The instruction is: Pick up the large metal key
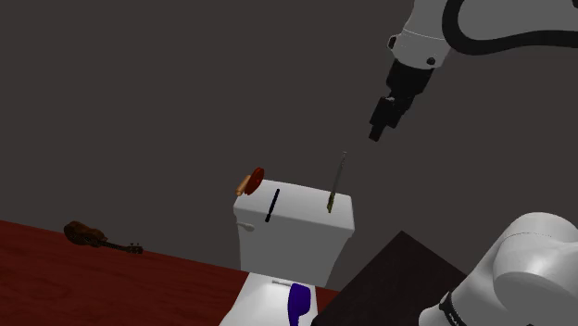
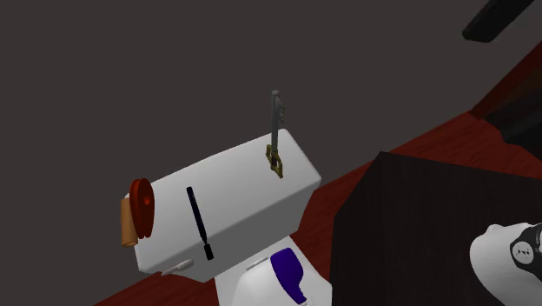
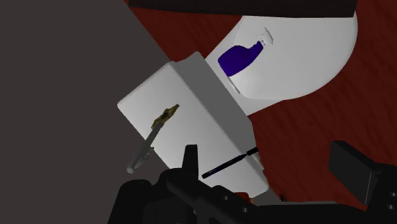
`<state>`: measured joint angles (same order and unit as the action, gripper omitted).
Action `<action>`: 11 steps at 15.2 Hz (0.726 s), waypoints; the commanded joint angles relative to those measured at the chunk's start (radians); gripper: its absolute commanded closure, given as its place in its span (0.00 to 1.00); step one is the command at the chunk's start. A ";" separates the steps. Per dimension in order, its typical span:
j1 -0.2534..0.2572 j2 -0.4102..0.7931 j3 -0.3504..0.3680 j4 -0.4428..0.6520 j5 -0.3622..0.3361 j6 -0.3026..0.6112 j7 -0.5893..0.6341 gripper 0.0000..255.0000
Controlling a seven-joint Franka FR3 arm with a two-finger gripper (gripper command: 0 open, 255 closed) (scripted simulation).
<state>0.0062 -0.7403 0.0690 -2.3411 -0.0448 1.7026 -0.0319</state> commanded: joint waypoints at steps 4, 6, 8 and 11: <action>-0.013 0.079 -0.044 0.000 -0.022 0.060 -0.058 0.00; -0.021 0.137 -0.072 0.006 -0.035 0.098 -0.095 0.00; -0.029 0.199 -0.099 0.018 -0.046 0.135 -0.133 0.00; -0.039 0.298 -0.137 0.045 -0.057 0.187 -0.189 0.00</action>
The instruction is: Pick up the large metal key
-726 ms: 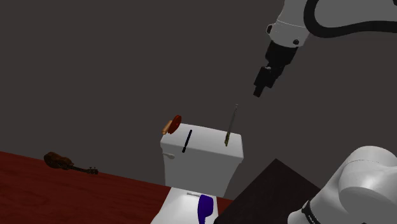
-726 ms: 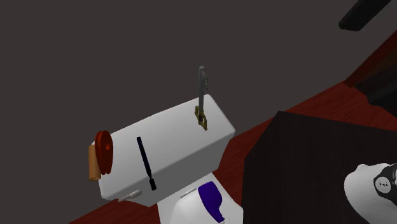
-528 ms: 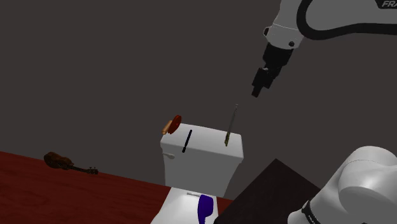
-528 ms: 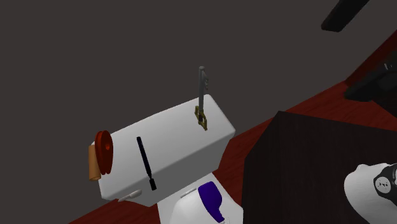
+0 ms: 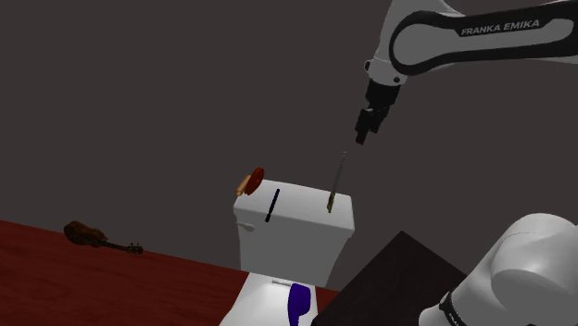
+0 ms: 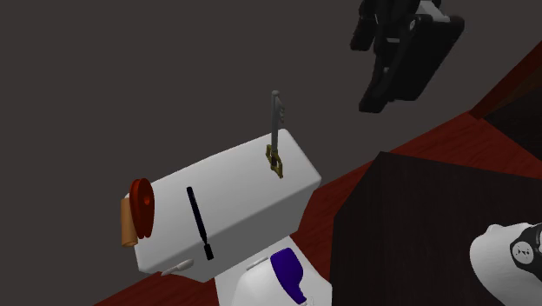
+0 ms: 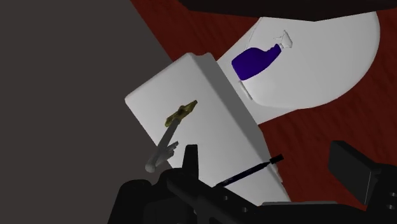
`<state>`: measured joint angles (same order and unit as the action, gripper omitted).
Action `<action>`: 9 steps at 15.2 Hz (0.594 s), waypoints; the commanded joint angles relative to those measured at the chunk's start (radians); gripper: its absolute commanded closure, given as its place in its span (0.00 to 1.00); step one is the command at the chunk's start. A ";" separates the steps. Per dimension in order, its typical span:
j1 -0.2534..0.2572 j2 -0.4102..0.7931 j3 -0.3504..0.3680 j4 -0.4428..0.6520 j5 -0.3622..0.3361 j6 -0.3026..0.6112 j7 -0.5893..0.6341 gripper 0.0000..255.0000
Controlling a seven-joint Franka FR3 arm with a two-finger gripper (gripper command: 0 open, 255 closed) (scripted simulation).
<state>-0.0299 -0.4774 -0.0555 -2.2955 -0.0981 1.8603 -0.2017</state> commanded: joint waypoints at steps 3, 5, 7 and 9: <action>-0.013 0.140 -0.048 0.038 -0.009 0.076 -0.074 0.00; -0.019 0.213 -0.069 0.070 -0.008 0.103 -0.112 0.00; -0.025 0.287 -0.088 0.107 -0.004 0.127 -0.149 0.00; -0.032 0.363 -0.105 0.149 0.002 0.148 -0.187 0.00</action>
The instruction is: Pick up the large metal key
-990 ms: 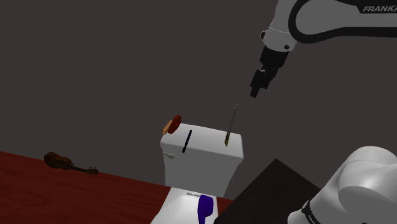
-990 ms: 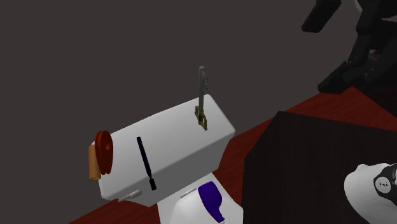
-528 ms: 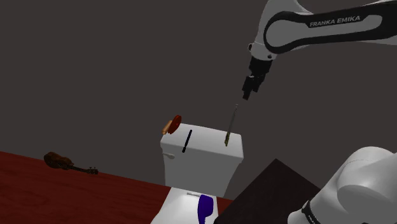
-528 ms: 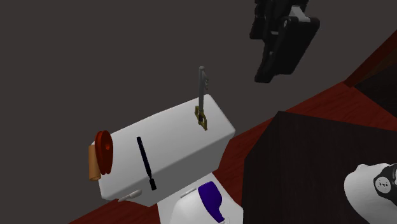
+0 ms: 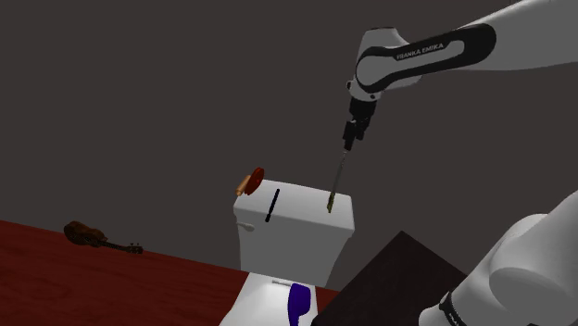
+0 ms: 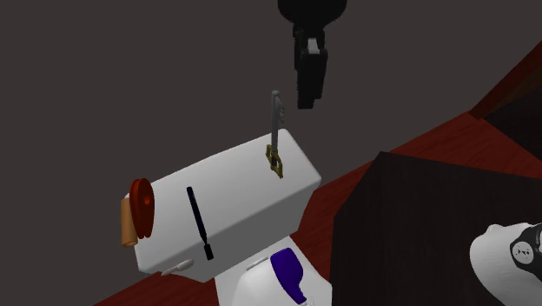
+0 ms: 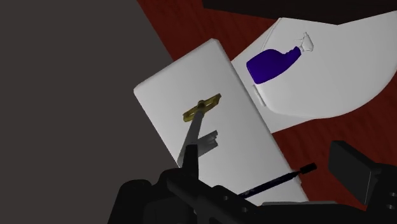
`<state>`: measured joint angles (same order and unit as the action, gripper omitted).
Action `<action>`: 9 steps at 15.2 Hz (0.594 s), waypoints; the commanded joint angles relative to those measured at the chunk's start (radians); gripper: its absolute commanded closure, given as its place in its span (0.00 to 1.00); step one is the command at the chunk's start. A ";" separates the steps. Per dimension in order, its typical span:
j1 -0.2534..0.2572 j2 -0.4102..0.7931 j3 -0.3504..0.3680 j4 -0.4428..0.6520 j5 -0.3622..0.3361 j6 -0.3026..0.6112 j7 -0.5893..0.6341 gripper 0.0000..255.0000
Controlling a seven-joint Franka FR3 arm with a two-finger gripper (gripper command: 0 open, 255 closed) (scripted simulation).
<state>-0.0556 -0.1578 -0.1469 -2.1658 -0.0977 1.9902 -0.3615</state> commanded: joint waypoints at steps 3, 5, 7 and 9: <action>-0.020 0.161 -0.033 0.092 0.017 0.041 -0.084 0.00; -0.030 0.231 -0.042 0.140 0.028 0.051 -0.116 0.00; -0.031 0.242 -0.041 0.125 0.029 0.076 -0.116 0.00; -0.032 0.253 -0.041 0.111 0.030 0.101 -0.116 0.00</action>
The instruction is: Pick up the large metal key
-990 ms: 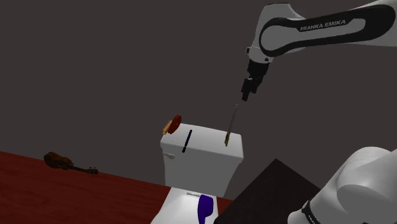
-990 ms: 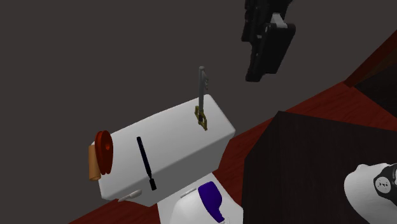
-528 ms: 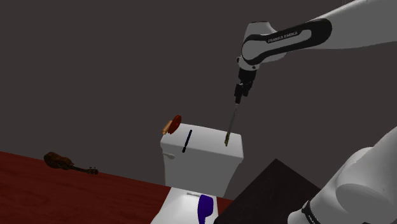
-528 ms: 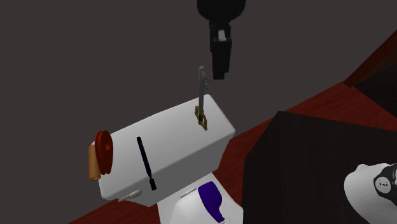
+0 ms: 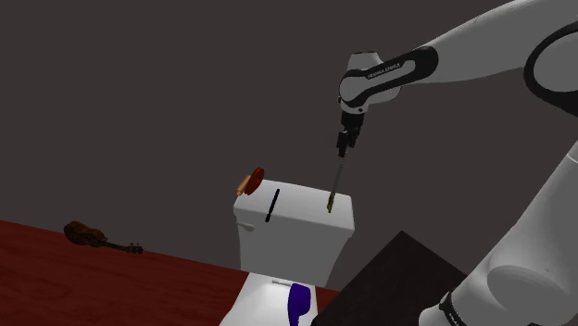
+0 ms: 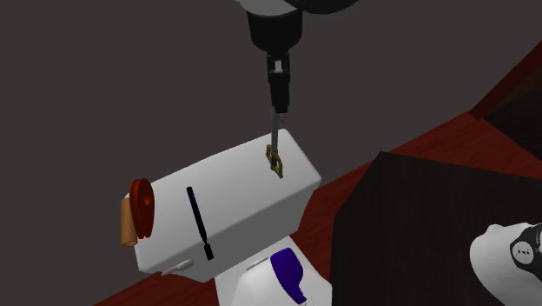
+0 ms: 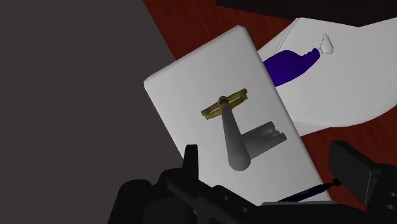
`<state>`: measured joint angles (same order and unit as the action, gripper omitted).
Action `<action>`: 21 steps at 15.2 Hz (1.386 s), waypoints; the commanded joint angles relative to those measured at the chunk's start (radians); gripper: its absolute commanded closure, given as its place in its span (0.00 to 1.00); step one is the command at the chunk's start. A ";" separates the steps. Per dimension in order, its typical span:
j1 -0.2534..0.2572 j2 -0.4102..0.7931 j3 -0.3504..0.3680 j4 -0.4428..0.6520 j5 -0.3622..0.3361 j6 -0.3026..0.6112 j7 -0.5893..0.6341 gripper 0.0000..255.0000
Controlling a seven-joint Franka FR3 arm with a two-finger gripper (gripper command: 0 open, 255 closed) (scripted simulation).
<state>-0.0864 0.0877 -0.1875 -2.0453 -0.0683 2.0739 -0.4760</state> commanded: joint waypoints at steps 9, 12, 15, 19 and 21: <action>-0.001 0.031 0.000 -0.034 0.004 0.065 0.000 1.00; -0.001 0.032 0.000 -0.034 0.004 0.065 0.001 1.00; -0.002 0.030 0.000 -0.033 0.004 0.063 -0.001 1.00; -0.001 0.005 -0.001 -0.007 0.000 0.012 -0.001 1.00; 0.000 -0.006 0.000 0.007 -0.001 -0.013 -0.002 1.00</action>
<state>-0.0870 0.0884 -0.1879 -2.0420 -0.0681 2.0718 -0.4776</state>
